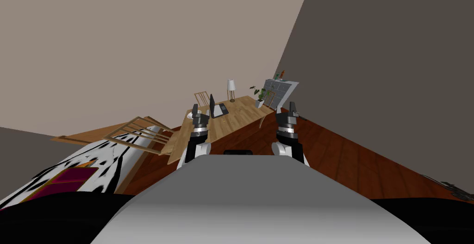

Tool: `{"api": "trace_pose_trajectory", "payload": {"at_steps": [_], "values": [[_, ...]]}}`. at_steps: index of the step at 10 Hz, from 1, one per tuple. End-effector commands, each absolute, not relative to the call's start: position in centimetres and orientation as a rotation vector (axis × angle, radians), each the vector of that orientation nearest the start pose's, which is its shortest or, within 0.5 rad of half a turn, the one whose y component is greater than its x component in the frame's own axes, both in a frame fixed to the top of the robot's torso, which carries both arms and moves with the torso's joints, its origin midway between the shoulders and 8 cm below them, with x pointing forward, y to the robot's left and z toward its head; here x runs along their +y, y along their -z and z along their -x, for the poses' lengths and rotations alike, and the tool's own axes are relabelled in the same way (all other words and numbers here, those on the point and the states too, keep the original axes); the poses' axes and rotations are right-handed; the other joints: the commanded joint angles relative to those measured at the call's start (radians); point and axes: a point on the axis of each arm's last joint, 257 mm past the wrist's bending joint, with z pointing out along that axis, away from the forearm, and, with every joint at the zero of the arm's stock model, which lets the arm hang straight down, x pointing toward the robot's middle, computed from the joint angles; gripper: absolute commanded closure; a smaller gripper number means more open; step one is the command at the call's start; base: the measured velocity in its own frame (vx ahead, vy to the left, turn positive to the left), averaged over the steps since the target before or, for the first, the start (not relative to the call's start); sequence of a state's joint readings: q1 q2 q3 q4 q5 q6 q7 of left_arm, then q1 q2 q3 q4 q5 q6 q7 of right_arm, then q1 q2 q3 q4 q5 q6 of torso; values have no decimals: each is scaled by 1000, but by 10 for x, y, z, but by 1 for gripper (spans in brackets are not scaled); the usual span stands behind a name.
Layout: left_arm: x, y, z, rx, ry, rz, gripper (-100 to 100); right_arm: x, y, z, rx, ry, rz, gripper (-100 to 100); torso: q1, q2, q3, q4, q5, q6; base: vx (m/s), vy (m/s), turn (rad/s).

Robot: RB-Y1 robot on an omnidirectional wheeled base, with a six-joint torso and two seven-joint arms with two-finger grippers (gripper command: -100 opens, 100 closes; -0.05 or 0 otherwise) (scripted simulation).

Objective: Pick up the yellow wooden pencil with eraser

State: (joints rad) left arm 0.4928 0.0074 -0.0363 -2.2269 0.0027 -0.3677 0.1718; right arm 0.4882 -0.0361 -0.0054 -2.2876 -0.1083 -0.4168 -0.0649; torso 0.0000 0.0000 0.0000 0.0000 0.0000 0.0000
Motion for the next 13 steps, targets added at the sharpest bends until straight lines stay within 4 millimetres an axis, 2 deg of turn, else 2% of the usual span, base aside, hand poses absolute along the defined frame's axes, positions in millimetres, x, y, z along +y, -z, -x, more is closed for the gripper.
{"api": "trace_pose_trajectory", "payload": {"at_steps": [1, 4, 7, 8, 10, 11, 13], "values": [[272, 29, -380, 716, 1447, 876, -100, -290, -16, -356, 601, -1417, -778, 0, 0, 0, 0, 0, 0, 0, -2, -6, -26], [280, 45, -397, 789, 1428, 890, -100, -290, -16, -356, 601, -1417, -778, 0, -1, 0, 0, 0, 0, 0, -8, -20, -52], [299, 71, -424, 860, 1394, 951, -100, -290, -16, -356, 601, -1417, -778, 0, -1, 0, 0, 0, 0, 0, -12, -29, -100], [300, 71, -424, 860, 1394, 951, -100, -290, -16, -356, 601, -1417, -778, 0, -2, 0, 0, 0, 0, 0, -7, -21, -28], [319, 92, -444, 901, 1364, 1016, -100, -290, -16, -356, 601, -1417, -778, 0, -1, 0, 0, 0, 0, 0, -5, -26, -113], [319, 92, -444, 903, 1362, 1019, -100, -290, -16, -356, 601, -1417, -778, 0, -2, 0, 0, 0, 0, 0, -6, -19, -54], [342, 110, -465, 932, 1334, 1093, -100, -290, -16, -356, 601, -1417, -778, 0, -1, 0, 0, 0, 0, 0, -4, -22, -141]]}}
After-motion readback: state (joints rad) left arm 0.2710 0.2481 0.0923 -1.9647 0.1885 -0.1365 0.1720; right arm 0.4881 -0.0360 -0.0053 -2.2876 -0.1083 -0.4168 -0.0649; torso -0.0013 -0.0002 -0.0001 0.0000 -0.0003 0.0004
